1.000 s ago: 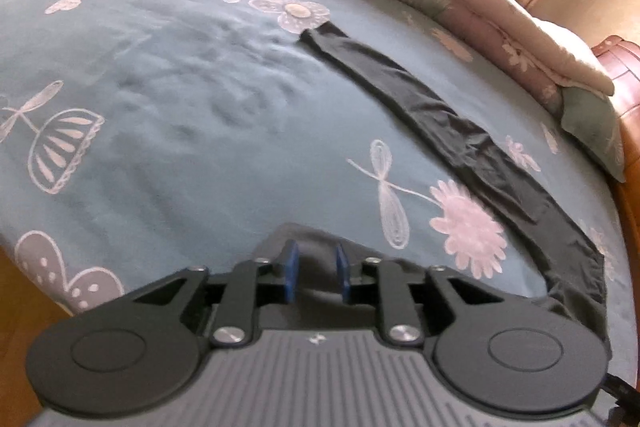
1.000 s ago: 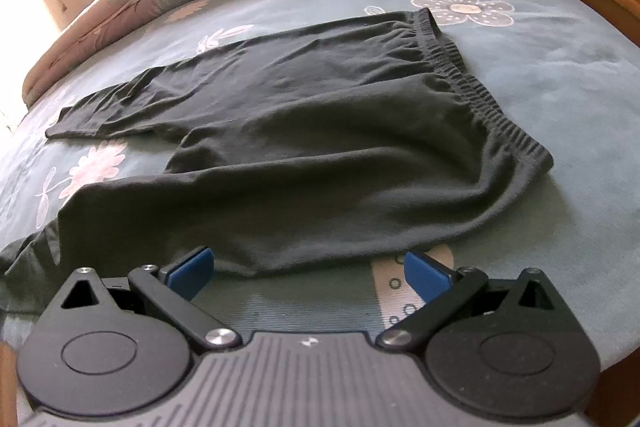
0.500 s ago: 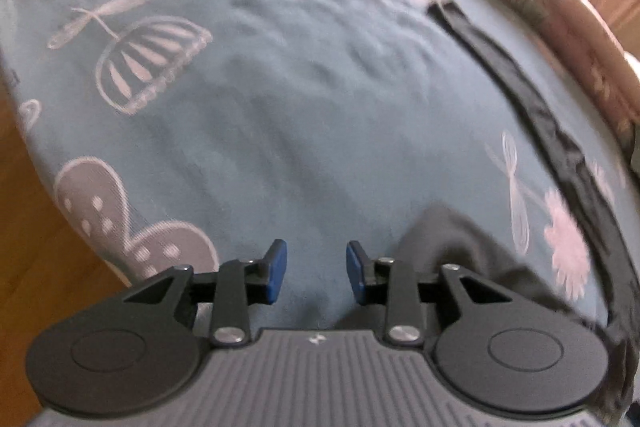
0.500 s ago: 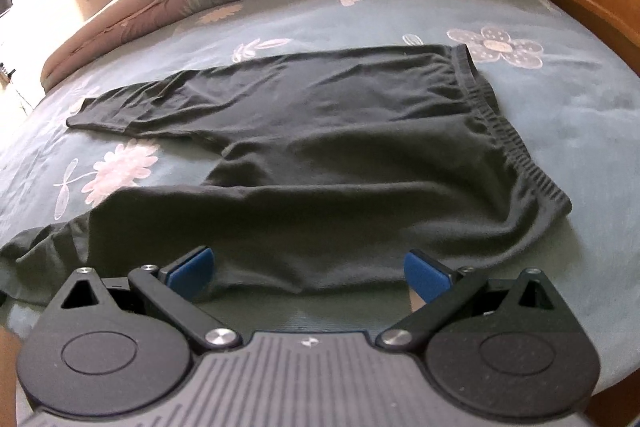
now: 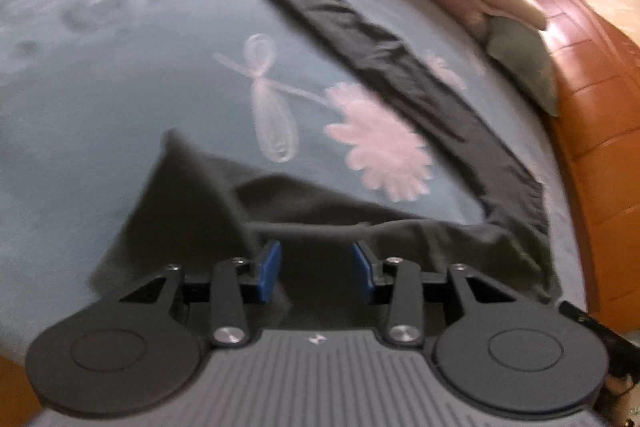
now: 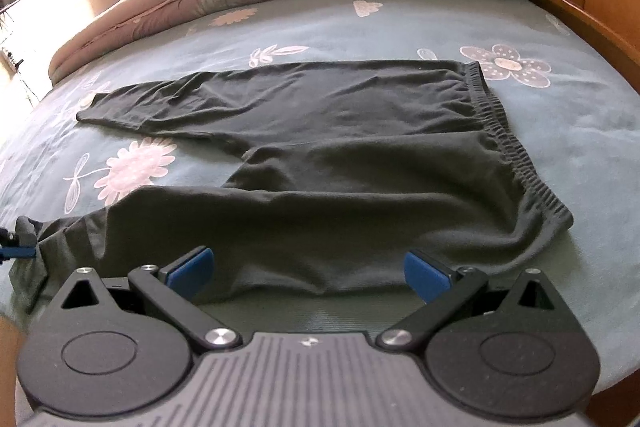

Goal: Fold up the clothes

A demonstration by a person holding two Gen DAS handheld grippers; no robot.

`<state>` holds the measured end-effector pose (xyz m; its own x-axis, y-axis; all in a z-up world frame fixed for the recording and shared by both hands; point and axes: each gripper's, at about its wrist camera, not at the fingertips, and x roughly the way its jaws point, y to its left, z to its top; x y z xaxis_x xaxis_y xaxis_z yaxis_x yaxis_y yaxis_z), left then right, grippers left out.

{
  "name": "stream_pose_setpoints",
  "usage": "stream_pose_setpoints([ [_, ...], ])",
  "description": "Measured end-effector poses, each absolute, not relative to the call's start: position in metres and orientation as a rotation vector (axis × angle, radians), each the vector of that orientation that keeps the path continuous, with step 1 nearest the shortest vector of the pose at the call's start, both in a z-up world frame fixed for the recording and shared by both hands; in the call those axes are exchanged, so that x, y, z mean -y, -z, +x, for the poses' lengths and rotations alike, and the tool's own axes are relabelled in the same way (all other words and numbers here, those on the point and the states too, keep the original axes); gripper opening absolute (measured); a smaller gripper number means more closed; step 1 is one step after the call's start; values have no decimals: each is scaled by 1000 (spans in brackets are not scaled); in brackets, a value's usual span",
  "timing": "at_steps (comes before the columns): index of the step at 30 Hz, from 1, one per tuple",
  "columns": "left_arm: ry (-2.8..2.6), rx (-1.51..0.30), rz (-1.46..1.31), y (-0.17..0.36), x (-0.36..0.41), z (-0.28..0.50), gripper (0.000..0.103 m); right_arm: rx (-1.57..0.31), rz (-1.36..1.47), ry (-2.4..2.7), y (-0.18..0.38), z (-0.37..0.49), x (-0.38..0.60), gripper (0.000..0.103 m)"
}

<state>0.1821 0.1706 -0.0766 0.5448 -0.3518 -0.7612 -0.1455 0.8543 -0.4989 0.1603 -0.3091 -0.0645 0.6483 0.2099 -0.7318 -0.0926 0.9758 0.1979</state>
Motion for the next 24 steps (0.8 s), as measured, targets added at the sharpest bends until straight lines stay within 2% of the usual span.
stream_pose_setpoints([
  [6,88,-942,-596,56,-196,155,44,-858,165,-172,71,163,313,103],
  [14,-56,-952,-660,76,-238,120,44,-855,174,-347,63,173,279,103],
  [24,-56,-928,-682,107,-271,143,46,-818,-12,-522,44,170,197,103],
])
